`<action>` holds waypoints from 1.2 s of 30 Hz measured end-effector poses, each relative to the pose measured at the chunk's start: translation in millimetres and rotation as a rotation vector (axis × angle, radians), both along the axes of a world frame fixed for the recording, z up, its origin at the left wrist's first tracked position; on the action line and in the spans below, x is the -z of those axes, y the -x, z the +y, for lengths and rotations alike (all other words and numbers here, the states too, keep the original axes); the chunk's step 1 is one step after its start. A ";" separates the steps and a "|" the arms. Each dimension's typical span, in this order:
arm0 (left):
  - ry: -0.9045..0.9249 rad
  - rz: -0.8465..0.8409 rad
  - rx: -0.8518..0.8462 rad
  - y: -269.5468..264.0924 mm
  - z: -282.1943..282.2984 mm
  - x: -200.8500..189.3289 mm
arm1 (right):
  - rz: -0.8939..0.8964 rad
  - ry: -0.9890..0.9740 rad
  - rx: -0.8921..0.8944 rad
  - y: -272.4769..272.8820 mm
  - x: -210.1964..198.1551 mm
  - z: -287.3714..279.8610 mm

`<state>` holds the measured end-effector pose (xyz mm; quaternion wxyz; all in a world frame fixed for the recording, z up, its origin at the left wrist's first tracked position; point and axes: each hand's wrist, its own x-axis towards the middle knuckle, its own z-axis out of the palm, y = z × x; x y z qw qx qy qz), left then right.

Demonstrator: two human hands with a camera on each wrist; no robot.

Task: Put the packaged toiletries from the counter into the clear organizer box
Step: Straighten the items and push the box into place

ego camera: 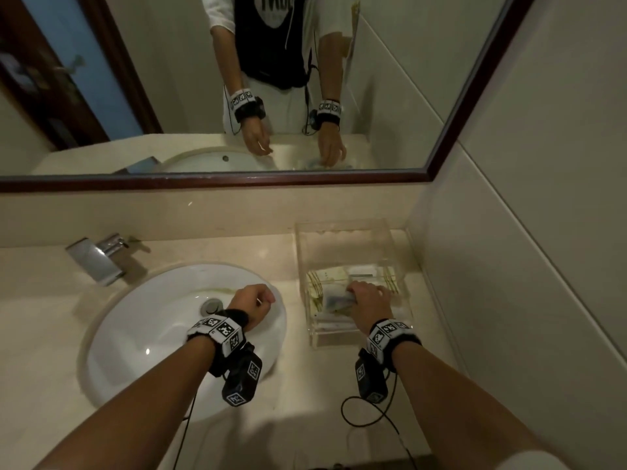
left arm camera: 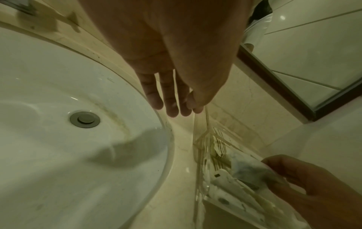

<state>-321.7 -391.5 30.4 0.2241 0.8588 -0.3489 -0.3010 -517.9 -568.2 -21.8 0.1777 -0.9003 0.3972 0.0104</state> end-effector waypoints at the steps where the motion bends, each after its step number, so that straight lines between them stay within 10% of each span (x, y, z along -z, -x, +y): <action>1: -0.005 0.000 0.003 0.7 -2.6 0.5 | 0.000 -0.011 -0.010 1.1 2.8 -0.3; 10: -0.006 0.040 0.121 23.4 -35.3 13.0 | 0.246 -0.079 -0.158 18.0 30.1 5.1; 28: 0.091 -0.143 0.422 71.0 -73.7 51.0 | 0.179 0.004 0.129 41.6 -3.4 12.2; 36: -0.033 -0.161 0.302 89.8 -95.1 61.0 | 0.225 0.024 -0.055 30.4 12.4 -15.5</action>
